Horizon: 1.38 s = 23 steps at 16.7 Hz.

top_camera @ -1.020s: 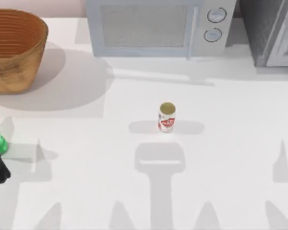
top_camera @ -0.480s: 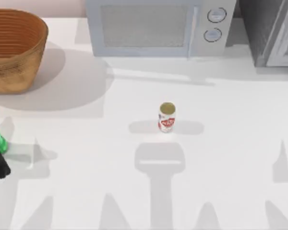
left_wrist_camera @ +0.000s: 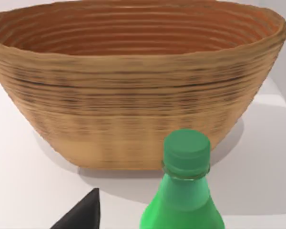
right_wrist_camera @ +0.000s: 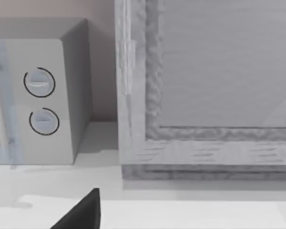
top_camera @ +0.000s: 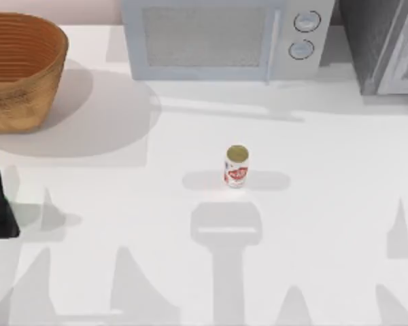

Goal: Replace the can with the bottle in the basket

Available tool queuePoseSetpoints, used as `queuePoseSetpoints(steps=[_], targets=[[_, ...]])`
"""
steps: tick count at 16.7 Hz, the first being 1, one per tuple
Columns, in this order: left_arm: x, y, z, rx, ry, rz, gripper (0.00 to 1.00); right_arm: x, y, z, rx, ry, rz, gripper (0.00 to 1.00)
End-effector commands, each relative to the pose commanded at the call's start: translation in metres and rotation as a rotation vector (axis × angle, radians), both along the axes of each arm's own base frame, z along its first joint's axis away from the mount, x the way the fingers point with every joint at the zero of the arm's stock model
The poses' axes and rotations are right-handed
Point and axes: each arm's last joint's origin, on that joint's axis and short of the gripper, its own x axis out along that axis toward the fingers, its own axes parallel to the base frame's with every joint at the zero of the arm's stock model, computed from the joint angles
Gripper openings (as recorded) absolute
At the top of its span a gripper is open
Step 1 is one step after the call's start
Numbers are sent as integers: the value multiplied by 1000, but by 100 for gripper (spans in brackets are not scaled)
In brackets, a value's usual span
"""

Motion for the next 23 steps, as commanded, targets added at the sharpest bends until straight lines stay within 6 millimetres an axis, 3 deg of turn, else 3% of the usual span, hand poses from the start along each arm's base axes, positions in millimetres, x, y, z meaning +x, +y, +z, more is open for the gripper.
queuePoseSetpoints(steps=[5,11,19,23], targets=[[15,8,-22,-3,71,-21,100,0,0,0,0,0,0,100],[19,16,-44,-14,138,-18,100,0,0,0,0,0,0,100],[20,16,-47,-16,147,-17,100,0,0,0,0,0,0,100],[37,17,-50,-17,147,-14,100,0,0,0,0,0,0,100]])
